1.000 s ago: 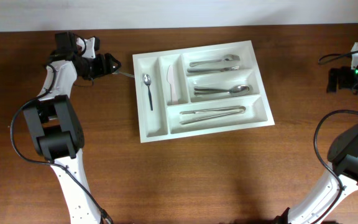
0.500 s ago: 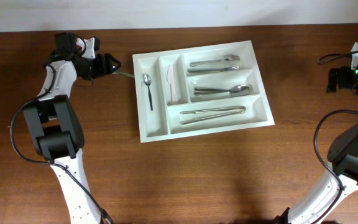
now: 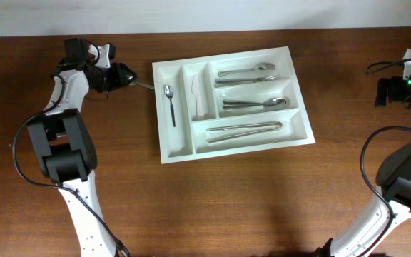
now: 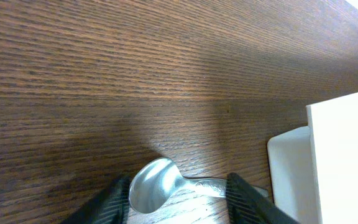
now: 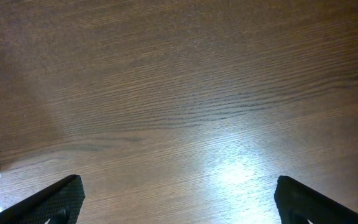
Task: Pack container
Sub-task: 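Lower the left gripper onto the spoon's neck and close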
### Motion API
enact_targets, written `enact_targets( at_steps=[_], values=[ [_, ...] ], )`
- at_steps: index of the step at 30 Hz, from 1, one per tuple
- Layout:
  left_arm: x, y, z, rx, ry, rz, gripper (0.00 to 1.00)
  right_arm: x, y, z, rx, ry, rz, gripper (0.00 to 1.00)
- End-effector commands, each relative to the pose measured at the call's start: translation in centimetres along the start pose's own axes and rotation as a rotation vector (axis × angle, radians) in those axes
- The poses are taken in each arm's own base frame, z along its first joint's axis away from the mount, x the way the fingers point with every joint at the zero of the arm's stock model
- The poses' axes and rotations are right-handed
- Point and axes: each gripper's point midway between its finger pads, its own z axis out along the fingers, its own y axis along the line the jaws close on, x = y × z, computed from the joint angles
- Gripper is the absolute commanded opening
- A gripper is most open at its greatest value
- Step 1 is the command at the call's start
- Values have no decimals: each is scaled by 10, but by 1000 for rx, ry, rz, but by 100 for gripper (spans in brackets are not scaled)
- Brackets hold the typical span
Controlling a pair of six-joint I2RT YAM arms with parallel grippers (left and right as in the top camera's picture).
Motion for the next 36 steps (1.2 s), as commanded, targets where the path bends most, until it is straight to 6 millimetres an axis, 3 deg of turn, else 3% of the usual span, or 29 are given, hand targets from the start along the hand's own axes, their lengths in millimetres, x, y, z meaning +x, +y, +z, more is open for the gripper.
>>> enact_targets(
  at_steps=[1, 13, 21, 25, 36],
  values=[
    [4, 2, 6, 18, 10, -3, 47, 2, -1, 4, -8, 9, 15, 99],
    [4, 2, 6, 17, 9, -4, 28, 2, -1, 4, -8, 9, 15, 99],
    [3, 2, 6, 17, 7, -2, 27, 2, -1, 4, -8, 9, 15, 98],
    [3, 2, 6, 17, 7, -2, 19, 2, -1, 4, -8, 9, 15, 99],
    [3, 2, 6, 17, 7, -2, 14, 2, -1, 4, -8, 9, 15, 99]
  ],
)
